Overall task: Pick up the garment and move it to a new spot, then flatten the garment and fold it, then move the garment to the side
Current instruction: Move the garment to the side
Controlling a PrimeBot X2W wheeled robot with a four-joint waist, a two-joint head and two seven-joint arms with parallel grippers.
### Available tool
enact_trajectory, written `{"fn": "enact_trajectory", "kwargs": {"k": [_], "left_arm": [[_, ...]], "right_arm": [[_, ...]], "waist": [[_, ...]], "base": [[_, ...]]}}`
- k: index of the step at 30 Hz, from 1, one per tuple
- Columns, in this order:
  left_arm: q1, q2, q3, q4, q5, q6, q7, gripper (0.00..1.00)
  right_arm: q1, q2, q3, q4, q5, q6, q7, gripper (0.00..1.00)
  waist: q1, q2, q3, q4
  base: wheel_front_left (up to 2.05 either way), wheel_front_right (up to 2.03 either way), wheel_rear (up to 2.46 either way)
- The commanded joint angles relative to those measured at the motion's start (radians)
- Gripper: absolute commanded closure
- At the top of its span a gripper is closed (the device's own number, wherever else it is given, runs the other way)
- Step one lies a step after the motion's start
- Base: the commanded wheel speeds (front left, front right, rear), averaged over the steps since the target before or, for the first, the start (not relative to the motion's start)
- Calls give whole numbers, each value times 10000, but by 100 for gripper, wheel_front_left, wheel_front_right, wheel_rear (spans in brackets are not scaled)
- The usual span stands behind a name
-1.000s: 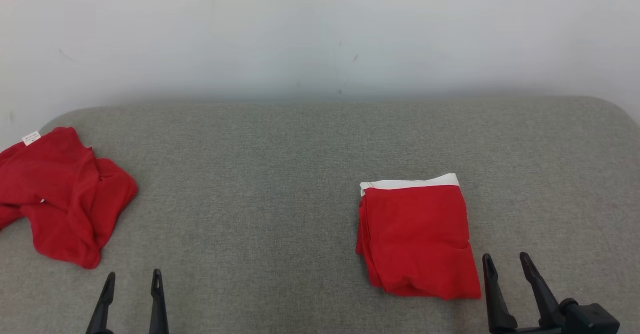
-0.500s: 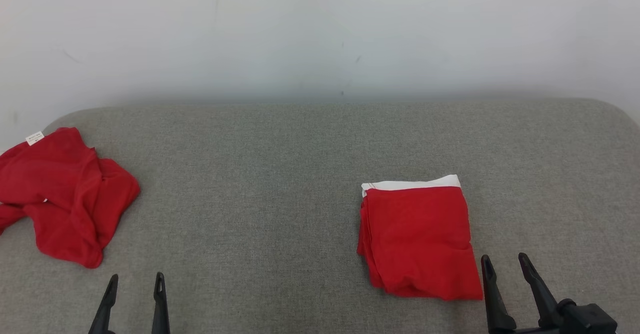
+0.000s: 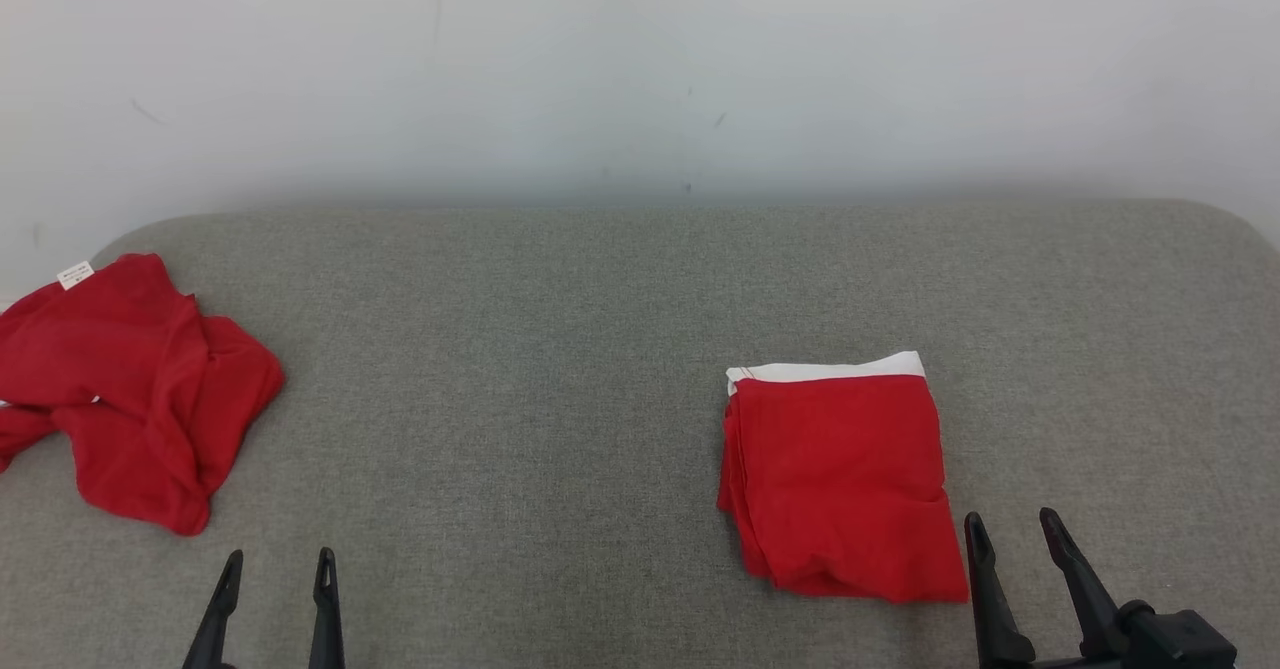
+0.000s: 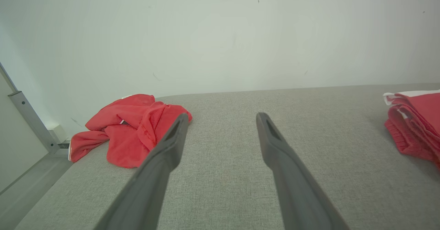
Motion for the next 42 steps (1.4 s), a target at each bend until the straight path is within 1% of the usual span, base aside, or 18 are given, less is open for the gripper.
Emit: {"fn": "enact_trajectory", "kwargs": {"k": [1, 8, 14, 21, 26, 30, 32, 42], "left_arm": [[109, 62, -11, -10, 3, 50, -35, 0], [87, 88, -36, -3, -56, 69, -35, 0], [-113, 80, -146, 68, -97, 69, -35, 0], [-427, 16, -362, 94, -129, 67, -35, 0], [-615, -22, -489, 98, -156, 61, -35, 0], [-780, -47, -569, 111, -177, 61, -35, 0], [-885, -47, -585, 140, -199, 47, -35, 0], [-1137, -56, -644, 231, -185, 29, -35, 0]], "right_arm": [[90, -54, -15, -9, -69, -19, -7, 0], [-244, -221, 106, 96, -71, -19, -8, 0], [-1027, -598, 315, 469, -51, -19, 3, 0], [-2165, -917, 344, 1454, -144, -19, 825, 0], [-2933, -1044, 376, 2489, -58, -19, 1331, 0], [-3456, -1115, 477, 3440, 13, -20, 1511, 0], [-3810, -1085, 537, 4108, 76, -20, 1534, 0], [-4758, -819, 953, 6686, 490, -21, 1728, 0]], "waist": [[1, 0, 3, 4], [1, 0, 39, -1], [1, 0, 194, 85], [1, 0, 523, 354], [1, 0, 844, 523], [1, 0, 1095, 652], [1, 0, 1248, 688], [1, 0, 1485, 708]], "base": [[0, 0, 0], [0, 0, 0], [0, 0, 0], [0, 0, 0], [0, 0, 0], [0, 0, 0], [0, 0, 0], [0, 0, 0]]}}
